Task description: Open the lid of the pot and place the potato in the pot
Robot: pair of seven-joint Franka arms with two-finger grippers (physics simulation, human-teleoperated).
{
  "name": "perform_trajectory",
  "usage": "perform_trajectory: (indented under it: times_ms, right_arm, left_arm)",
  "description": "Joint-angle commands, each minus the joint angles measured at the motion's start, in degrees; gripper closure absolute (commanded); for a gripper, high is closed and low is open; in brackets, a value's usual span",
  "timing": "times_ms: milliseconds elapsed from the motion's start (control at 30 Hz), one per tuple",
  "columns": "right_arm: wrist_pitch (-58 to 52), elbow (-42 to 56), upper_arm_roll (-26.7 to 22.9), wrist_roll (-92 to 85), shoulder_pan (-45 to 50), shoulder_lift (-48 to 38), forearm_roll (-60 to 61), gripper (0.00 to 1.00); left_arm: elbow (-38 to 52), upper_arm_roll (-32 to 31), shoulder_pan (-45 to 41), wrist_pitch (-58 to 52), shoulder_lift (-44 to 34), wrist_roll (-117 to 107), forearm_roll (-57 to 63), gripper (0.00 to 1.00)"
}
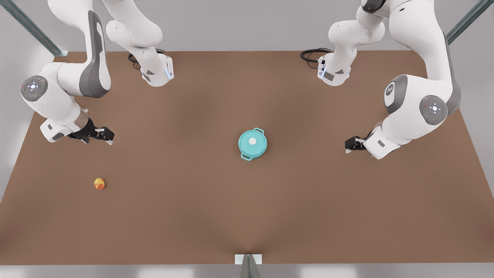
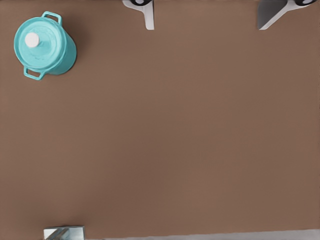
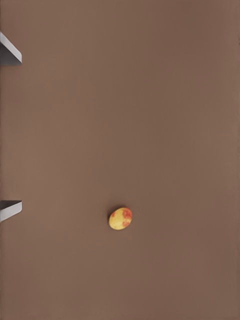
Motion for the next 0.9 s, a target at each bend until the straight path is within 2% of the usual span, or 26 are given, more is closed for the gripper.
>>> perform_trajectory:
  times_ms: [0,67,100,133,200,233,400,533,700,867]
  right_arm:
    - [0.6,0.0,0.0,0.5,1.2,0.1,0.0,0.0]
    - [1.2,1.9,-0.1,0.4,0.5,4.8,-0.1,0.0]
    - [1.4,5.1,-0.1,0.2,-0.5,9.9,-1.4,0.0]
    - [2.0,5.7,-0.2,0.4,-0.5,11.5,-2.3,0.0]
    - [2.8,5.9,-0.3,0.5,-0.5,12.5,-2.0,0.0]
    - [4.7,5.9,-0.2,0.5,-0.2,15.0,-2.0,0.0]
    - [13.7,6.1,-0.3,-1.6,-4.6,21.5,-2.7,0.0]
    - [14.2,8.6,-0.1,-2.2,-6.0,26.6,-4.8,0.0]
    - [20.0,9.0,0.0,-9.1,-8.2,31.0,-7.4,0.0]
    - [21.2,11.9,0.1,-12.1,-10.3,35.7,-7.4,0.0]
  left_arm:
    - [0.1,-0.2,-0.2,0.4,-0.1,-2.2,0.3,0.0]
    - [-0.5,-1.2,-4.3,1.4,0.8,-4.5,0.8,0.0]
    - [-0.3,-1.1,-11.4,2.0,1.9,-12.0,0.7,0.0]
    - [0.7,-1.2,-16.6,6.8,3.9,-18.6,1.2,0.0]
    - [7.9,-1.2,-26.1,8.7,12.3,-36.9,7.5,0.0]
    - [7.7,-1.2,-29.4,8.8,14.1,-44.6,9.4,0.0]
    - [6.2,-1.1,-35.8,13.0,18.9,-58.4,13.5,0.0]
    - [1.9,-1.0,-36.7,16.4,19.2,-62.5,13.9,0.0]
    - [-4.3,-1.1,-37.6,20.6,18.5,-62.7,17.2,0.0]
    - [-7.5,-1.1,-37.7,30.2,20.5,-65.0,17.0,0.0]
